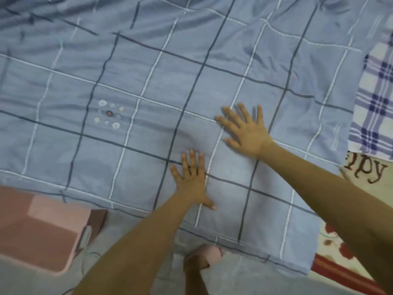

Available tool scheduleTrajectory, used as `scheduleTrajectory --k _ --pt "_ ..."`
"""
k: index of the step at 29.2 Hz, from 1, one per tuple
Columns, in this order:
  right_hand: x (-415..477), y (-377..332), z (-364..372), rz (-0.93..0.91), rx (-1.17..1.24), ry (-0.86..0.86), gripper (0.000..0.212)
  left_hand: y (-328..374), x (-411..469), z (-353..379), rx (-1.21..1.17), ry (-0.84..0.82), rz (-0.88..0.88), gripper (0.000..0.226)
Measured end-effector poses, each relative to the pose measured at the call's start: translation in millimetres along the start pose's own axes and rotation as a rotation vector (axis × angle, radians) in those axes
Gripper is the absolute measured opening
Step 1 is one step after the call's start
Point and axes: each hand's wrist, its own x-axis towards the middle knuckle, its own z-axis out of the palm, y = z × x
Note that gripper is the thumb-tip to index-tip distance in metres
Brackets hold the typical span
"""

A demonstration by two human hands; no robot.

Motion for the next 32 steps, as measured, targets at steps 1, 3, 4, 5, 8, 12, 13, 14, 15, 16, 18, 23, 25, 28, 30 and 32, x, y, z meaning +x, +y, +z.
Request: scheduleTrajectory --k 1,3,4,5,8,12,13,14,15,16,18,23,25,28,30,32 --pt "-5 -8 9 -0.076 -0.052 0.024 0.063 -6 1 2 0.029 0.076 0.065 0.151" --pt "-4 -25 23 -0.168 -0.130 0.099 0.059 -42 9 4 0.140 0.325 0.223 0.121" --pt "1 -31 24 -0.190 -0.156 0.147 0.058 -62 13 -3 0.201 0.450 0.297 0.100" --pt "13 -42 26 -0.199 -0.152 0.189 0.057 -92 18 -16 0.270 0.533 0.335 0.084" --pt "67 -81 27 -0.146 -0.099 0.187 0.057 -197 29 -74 0.307 0.658 0.220 0.067" --pt "163 -125 15 -0.020 -0.049 0.135 0.060 -306 41 -157 0.137 0.622 -0.066 0.085" --pt "193 -136 8 -0.003 -0.034 0.130 0.063 -328 43 -175 0.087 0.619 -0.136 0.087" --pt "231 -147 -2 -0.003 -0.040 0.135 0.066 -352 46 -197 0.031 0.627 -0.189 0.090" --pt "263 -153 -10 -0.014 -0.062 0.149 0.068 -368 50 -216 -0.010 0.632 -0.214 0.091" --pt "290 -158 -17 -0.033 -0.082 0.175 0.070 -378 54 -230 -0.032 0.634 -0.234 0.091" --pt "363 -167 -36 -0.075 -0.126 0.231 0.074 -412 71 -269 -0.113 0.667 -0.284 0.094" --pt "509 -168 -72 -0.136 -0.177 0.408 0.074 -467 112 -359 -0.266 0.720 -0.359 0.125" --pt "552 -166 -80 -0.043 -0.130 0.417 0.074 -479 121 -376 -0.263 0.708 -0.336 0.131" --pt "581 -170 -86 0.096 0.010 0.361 0.072 -487 125 -386 -0.297 0.598 -0.303 0.136" --pt "583 -172 -89 0.119 0.054 0.344 0.070 -491 122 -393 -0.331 0.447 -0.282 0.141" --pt "583 -170 -94 0.114 0.108 0.319 0.068 -495 117 -406 -0.364 0.326 -0.261 0.147"
